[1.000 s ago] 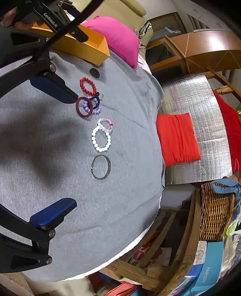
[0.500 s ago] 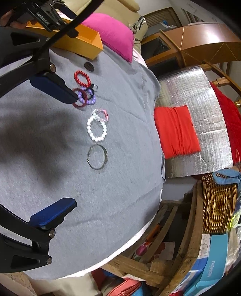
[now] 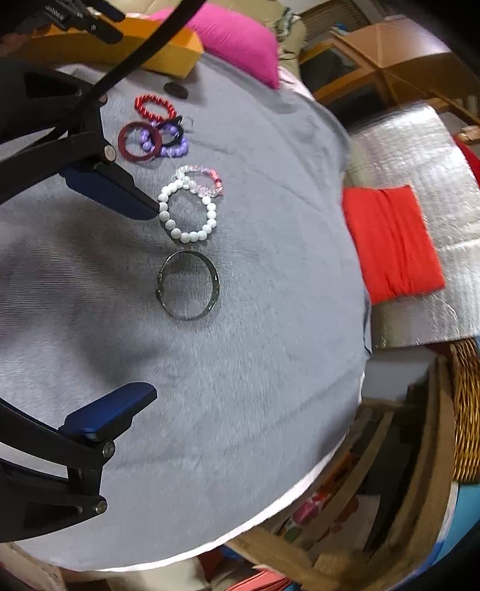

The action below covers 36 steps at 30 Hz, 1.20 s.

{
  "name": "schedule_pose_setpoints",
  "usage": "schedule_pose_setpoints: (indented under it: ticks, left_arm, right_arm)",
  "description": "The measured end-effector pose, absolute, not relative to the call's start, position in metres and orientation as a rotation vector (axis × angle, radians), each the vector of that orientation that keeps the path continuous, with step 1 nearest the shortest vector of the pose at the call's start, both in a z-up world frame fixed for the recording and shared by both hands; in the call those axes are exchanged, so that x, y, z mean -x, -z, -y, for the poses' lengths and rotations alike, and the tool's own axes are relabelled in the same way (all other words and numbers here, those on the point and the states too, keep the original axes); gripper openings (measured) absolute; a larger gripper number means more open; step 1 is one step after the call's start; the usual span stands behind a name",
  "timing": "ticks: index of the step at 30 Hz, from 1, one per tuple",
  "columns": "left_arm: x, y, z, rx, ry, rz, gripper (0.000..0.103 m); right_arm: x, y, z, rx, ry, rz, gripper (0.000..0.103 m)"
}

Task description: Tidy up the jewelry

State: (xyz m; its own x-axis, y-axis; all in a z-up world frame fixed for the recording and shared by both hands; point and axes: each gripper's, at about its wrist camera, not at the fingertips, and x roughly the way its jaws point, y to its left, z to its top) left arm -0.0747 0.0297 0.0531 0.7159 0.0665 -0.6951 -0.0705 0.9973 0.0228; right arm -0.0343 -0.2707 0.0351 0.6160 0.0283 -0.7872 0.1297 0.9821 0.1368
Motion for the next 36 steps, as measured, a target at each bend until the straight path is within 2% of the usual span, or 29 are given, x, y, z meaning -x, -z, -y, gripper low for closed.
schedule_pose_setpoints:
  ticks: [4, 11, 17, 19, 25, 33, 36]
  left_arm:
    - [0.071, -0.05, -0.02, -0.006, -0.035, -0.787, 0.103]
    - [0.06, -0.043, 0.007, 0.014, 0.096, -0.837, 0.103]
    - [0.045, -0.033, 0.038, 0.06, 0.194, -0.865, 0.103]
    - [0.039, -0.026, 0.047, 0.063, 0.211, -0.892, 0.103]
    - [0.02, -0.002, 0.058, 0.131, 0.242, -1.002, 0.103]
    - [0.017, 0.004, 0.069, 0.137, 0.237, -0.997, 0.102]
    - [0.013, 0.009, 0.066, 0.137, 0.229, -0.986, 0.089]
  right_arm:
    - [0.015, -0.018, 0.265, -0.131, 0.043, -0.956, 0.086]
    - [-0.006, 0.0, 0.265, -0.094, 0.048, -0.991, 0.083]
    - [-0.017, 0.012, 0.265, -0.063, 0.023, -0.982, 0.073]
    - [-0.018, 0.013, 0.266, -0.071, -0.006, -0.967, 0.064]
    - [-0.019, 0.013, 0.273, -0.099, -0.048, -0.951, 0.064]
    - [-0.004, 0.002, 0.293, -0.158, -0.05, -0.941, 0.064]
    - [0.002, -0.002, 0.3, -0.2, -0.041, -0.938, 0.063]
